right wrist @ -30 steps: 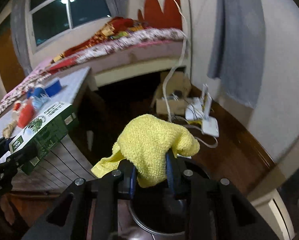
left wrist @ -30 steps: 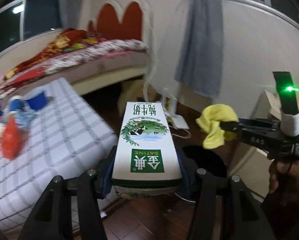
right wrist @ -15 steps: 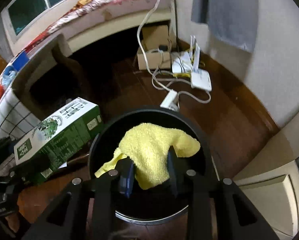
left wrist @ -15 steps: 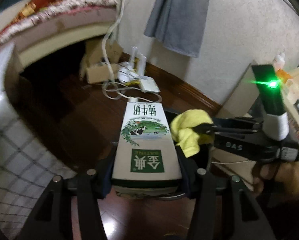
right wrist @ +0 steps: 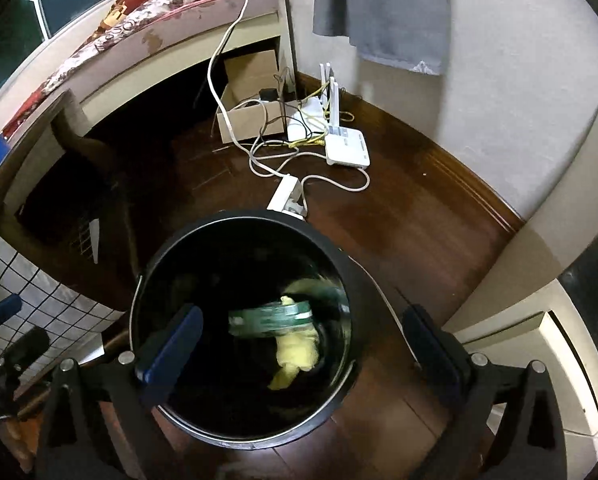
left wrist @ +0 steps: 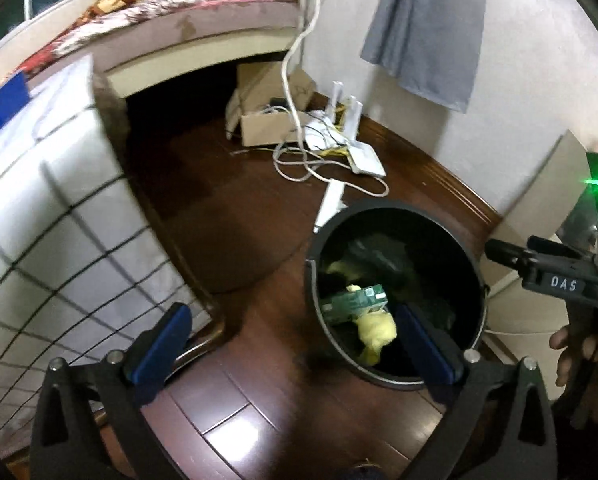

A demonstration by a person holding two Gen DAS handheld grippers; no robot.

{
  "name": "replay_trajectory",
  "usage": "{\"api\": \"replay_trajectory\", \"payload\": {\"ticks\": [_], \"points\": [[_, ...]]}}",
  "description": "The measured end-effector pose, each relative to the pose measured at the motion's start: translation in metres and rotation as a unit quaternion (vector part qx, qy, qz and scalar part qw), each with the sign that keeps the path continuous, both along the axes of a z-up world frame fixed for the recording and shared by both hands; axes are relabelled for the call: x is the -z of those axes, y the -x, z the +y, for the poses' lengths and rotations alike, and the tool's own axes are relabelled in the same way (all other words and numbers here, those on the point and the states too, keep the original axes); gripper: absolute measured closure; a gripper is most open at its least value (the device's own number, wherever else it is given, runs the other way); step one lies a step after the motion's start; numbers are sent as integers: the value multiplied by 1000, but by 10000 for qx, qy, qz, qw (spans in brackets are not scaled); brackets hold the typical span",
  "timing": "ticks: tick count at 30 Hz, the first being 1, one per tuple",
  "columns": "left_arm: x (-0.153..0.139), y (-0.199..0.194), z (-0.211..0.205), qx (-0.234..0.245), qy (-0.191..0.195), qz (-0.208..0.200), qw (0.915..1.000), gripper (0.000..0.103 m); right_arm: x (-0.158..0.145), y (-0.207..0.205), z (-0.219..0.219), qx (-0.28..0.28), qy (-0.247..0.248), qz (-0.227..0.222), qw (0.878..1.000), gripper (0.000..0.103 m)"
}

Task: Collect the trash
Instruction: 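Carry carton and yellow cloth over the black bin and open both grippers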

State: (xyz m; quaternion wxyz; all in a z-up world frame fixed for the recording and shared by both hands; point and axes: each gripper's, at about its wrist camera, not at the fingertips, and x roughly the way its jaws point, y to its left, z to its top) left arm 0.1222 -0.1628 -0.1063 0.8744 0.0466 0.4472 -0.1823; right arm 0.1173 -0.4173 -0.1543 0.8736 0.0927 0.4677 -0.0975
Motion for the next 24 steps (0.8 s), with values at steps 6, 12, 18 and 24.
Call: {"api": "replay_trajectory", "payload": {"ticks": [6, 12, 18, 24], "points": [[-16, 1, 14, -130, 39, -289, 9995, 1, -12, 0, 26, -189, 266, -279, 9991, 1], [-37, 6, 25, -78, 47, -780, 9969, 1, -28, 5, 47, -376, 371, -547, 9971, 1], [-61, 13, 61, -372, 607, -1301, 9889, 1, -40, 10, 73, -562, 378, -745, 9949, 1], [-72, 13, 91, -826, 266, -1453, 9856, 1, -56, 12, 113, -914, 528, -999, 9894, 1]]}}
